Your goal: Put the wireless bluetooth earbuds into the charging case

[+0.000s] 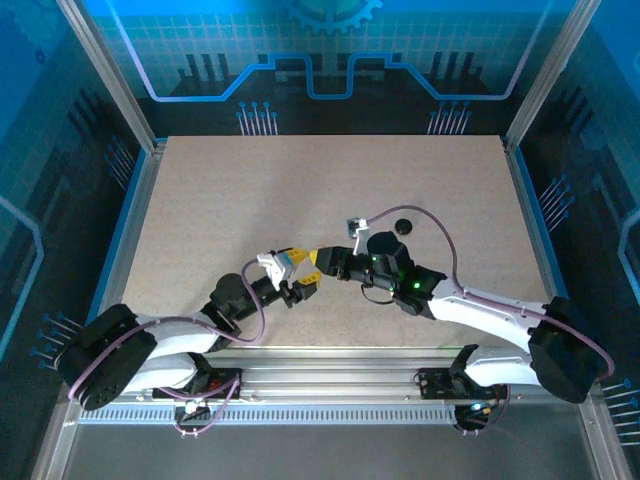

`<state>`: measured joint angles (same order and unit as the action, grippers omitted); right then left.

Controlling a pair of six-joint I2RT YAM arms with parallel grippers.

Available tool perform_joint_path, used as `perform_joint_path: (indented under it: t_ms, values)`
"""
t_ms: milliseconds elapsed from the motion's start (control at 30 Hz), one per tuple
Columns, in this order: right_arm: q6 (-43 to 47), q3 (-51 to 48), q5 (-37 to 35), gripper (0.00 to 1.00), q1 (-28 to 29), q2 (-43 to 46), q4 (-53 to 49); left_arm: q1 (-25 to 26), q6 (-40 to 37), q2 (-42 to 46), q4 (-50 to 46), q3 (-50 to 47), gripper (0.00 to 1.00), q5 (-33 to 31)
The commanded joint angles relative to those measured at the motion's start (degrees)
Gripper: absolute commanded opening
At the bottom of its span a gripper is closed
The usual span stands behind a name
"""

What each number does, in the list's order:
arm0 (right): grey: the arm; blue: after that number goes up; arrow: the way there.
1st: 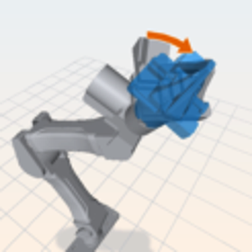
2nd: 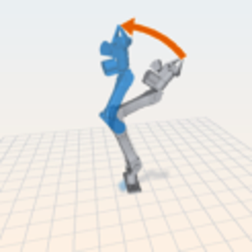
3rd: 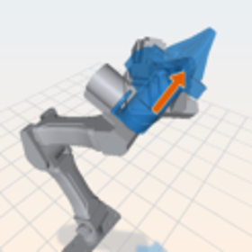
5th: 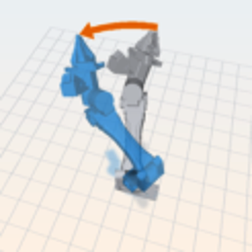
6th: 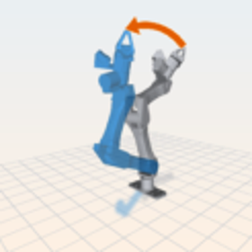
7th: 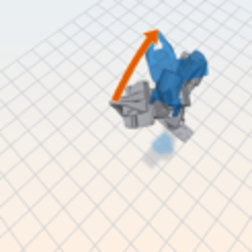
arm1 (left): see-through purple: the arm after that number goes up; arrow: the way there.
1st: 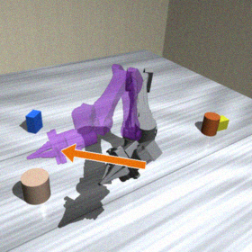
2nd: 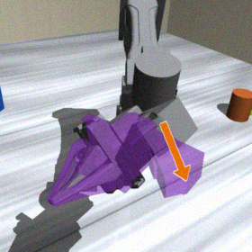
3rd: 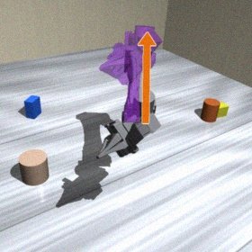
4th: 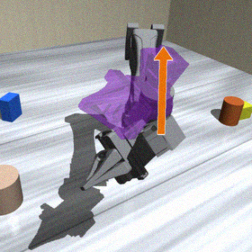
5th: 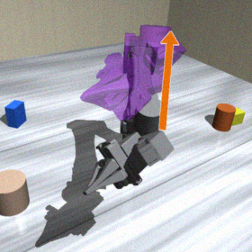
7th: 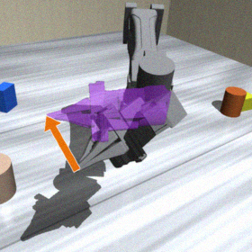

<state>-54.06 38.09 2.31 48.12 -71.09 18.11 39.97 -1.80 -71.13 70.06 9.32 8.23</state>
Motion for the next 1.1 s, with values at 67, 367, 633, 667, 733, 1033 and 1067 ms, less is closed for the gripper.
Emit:
perform_joint_path:
  t_ms: [67, 367, 633, 667, 733, 1033, 1067]
  values:
    - [-1.04, -0.95, -2.52, 0.46, 0.95, 2.31, 1.88, 1.41, 2.81, -4.2, 8.78, 1.79, 0.57, -1.85]
    - [-1.21, -1.32, -2.75, 0.47, 1.33, 3.89, 1.32, 4.29, 3.81, -8.79, 10.18, 5.25, 0.53, -3.95]
    - [-1.03, -1.7, -2.54, 0.47, 1.29, 4.91, 0.87, 5.55, 3.62, -8.63, 10.2, 5.99, 0.41, -6.4]
    - [-0.82, -1.61, -2.33, 0.47, 1.39, 4.91, 0.83, 5.72, 3.32, -8.52, 10.19, 6.02, 0.41, -6.72]
    - [-0.78, -1.6, -2.29, 0.47, 1.48, 5.0, 0.53, 5.74, 3.28, -8.33, 10.18, 6.01, 0.41, -7.67]
    - [0.0, -1.96, -1.85, 0.46, 1.79, 6.61, -0.33, 5.87, 4.25, -7.28, 10.18, 5.71, 0.31, -10.24]
    - [0.15, -1.96, -1.87, 0.46, 1.75, 6.82, -0.51, 5.93, 4.26, -7.18, 10.19, 5.75, 0.29, -10.33]
